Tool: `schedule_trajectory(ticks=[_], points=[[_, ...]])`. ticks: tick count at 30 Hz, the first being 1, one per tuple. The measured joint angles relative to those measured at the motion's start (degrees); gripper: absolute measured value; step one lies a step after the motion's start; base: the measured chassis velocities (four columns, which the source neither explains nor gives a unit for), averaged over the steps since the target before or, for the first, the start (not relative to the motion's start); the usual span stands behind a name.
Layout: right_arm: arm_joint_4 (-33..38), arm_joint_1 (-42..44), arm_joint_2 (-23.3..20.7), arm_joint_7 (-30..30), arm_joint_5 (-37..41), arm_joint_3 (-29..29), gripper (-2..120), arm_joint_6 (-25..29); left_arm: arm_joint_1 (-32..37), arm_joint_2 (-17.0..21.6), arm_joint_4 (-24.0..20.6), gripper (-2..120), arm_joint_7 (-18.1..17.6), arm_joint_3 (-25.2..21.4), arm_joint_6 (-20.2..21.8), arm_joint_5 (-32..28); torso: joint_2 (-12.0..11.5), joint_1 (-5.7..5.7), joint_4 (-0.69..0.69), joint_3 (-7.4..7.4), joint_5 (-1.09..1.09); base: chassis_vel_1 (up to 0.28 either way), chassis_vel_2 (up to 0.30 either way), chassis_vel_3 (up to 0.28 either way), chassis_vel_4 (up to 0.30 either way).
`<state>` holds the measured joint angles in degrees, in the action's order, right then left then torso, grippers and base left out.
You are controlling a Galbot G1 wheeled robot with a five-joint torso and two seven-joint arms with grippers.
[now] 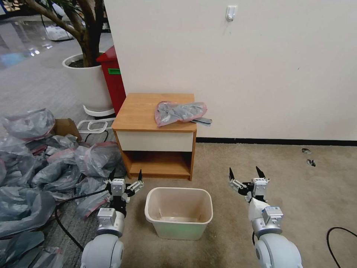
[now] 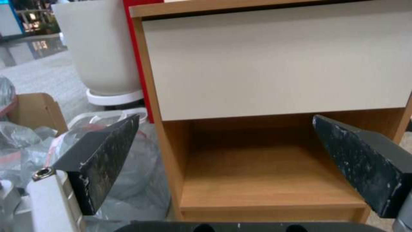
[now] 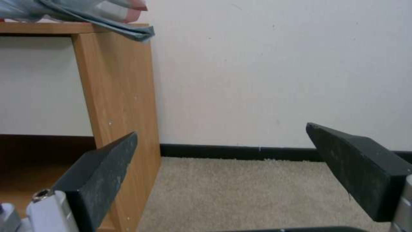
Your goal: Pick up the garbage bag from the table and place it over the trash can.
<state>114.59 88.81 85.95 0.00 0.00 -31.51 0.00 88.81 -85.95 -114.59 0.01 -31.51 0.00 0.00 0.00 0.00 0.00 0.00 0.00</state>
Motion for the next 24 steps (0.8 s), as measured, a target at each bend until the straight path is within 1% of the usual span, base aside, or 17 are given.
schedule_trajectory(ticks=[4, 8, 10, 11, 13, 14, 16, 19, 24], points=[[0.0, 0.0, 0.0, 0.0, 0.0, 0.0, 100, 0.0, 0.0, 0.0, 0.0, 100, 0.0, 0.0, 0.0, 0.0, 0.0, 0.0, 0.0, 0.0, 0.0, 0.0, 0.0, 0.0, 0.0], [0.63, 0.34, -0.12, -0.02, 1.06, -0.18, 100, -0.21, 0.43, 0.83, -0.11, 100, 0.0, 0.08, -0.09, -1.12, 0.0, 0.0, 0.01, 0.0, -0.01, 0.0, 0.0, 0.0, 0.0], [3.36, 1.99, -0.72, 0.0, 5.37, -1.32, 100, -1.62, 2.18, 3.66, -1.16, 99, -0.19, 0.19, -0.87, -4.71, 0.0, 0.0, 0.0, 0.0, 0.0, 0.0, 0.0, 0.0, 0.0], [3.36, 1.99, -0.72, 0.0, 5.37, -1.32, 100, -1.62, 2.18, 3.66, -1.16, 99, -0.19, 0.19, -0.87, -4.71, 0.0, 0.0, 0.0, 0.0, 0.0, 0.0, 0.0, 0.0, 0.0], [6.14, 3.7, -1.42, 0.05, 9.79, -2.48, 100, -3.11, 4.79, 8.02, -2.78, 100, -0.57, 0.45, -2.19, -10.33, 0.0, 0.0, 0.0, 0.0, -0.03, 0.0, 0.0, 0.0, 0.0], [6.48, 3.93, -1.47, 0.05, 10.4, -2.6, 100, -3.34, 5.48, 9.19, -3.24, 100, -0.71, 0.47, -2.59, -11.91, 0.0, 0.0, 0.0, 0.0, 0.02, 0.0, 0.0, 0.0, 0.0], [6.66, 4.02, -1.53, 0.04, 10.7, -2.63, 100, -3.48, 5.88, 9.85, -3.5, 100, -0.78, 0.52, -2.82, -12.77, 0.0, 0.0, 0.01, 0.0, 0.01, 0.0, 0.0, 0.0, 0.0], [6.72, 4.07, -1.55, 0.03, 10.83, -2.67, 100, -3.54, 5.92, 10.33, -3.5, 100, 0.3, 0.92, -2.76, -14.52, 0.0, 0.0, 0.01, 0.0, 0.0, 0.0, 0.0, 0.0, 0.0], [6.73, 4.01, -1.59, 0.03, 11.17, -2.64, 100, -3.57, 6.07, 10.41, -4.33, 100, 0.53, 0.93, -3.1, -15.23, 0.0, 0.0, 0.01, 0.0, 0.0, 0.0, 0.0, 0.0, 0.0]])
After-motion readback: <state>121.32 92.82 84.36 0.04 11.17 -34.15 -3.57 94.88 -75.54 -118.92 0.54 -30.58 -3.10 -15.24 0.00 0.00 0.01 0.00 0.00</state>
